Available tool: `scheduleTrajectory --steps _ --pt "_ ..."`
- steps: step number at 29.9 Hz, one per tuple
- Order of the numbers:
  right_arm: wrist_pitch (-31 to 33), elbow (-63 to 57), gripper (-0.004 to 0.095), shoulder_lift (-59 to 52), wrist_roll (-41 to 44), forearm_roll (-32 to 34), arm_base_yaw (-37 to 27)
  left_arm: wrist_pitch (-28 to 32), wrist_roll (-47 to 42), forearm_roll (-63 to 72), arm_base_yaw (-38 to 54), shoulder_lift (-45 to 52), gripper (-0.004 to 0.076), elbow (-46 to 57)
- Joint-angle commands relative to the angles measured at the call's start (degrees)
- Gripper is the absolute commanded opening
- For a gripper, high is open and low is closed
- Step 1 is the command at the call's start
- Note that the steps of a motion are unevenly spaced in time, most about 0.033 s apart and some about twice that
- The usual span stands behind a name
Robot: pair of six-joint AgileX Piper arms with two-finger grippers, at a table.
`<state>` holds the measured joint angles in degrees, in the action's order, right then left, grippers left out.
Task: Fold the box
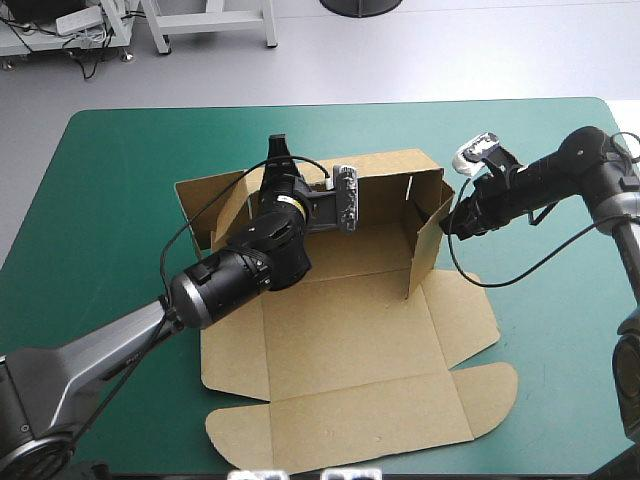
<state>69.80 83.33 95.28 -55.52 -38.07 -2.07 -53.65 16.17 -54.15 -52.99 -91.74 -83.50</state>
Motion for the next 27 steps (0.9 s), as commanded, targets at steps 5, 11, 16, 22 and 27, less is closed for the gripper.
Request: scheduleTrajectory --steps 5,11,16,22,27 --pt "-3.5 1.2 0.0275 -0.3 -4.5 -3.6 0.2 1.4 -0.3 -2.8 0.0 2.3 -0.0010 -1.5" --pt "-4.4 1.2 0.0275 0.5 -10.0 -7.8 0.2 1.4 -0.3 -2.5 0.0 1.9 -0.0010 -1.5" --pt "-3.9 1.2 0.0275 0.5 -15.5 -13.5 0.2 1.4 -0.3 -2.3 0.0 1.9 -0.0010 -1.5" --pt "-2.0 1.2 0.0275 0.5 -15.9 -11.2 0.2 1.0 -0.3 -2.3 0.0 1.9 -0.0010 -1.5" --pt "-1.2 1.2 0.0275 0.5 -15.9 -11.0 0.2 1.0 -0.3 -1.9 0.0 1.9 -0.0010 -1.5"
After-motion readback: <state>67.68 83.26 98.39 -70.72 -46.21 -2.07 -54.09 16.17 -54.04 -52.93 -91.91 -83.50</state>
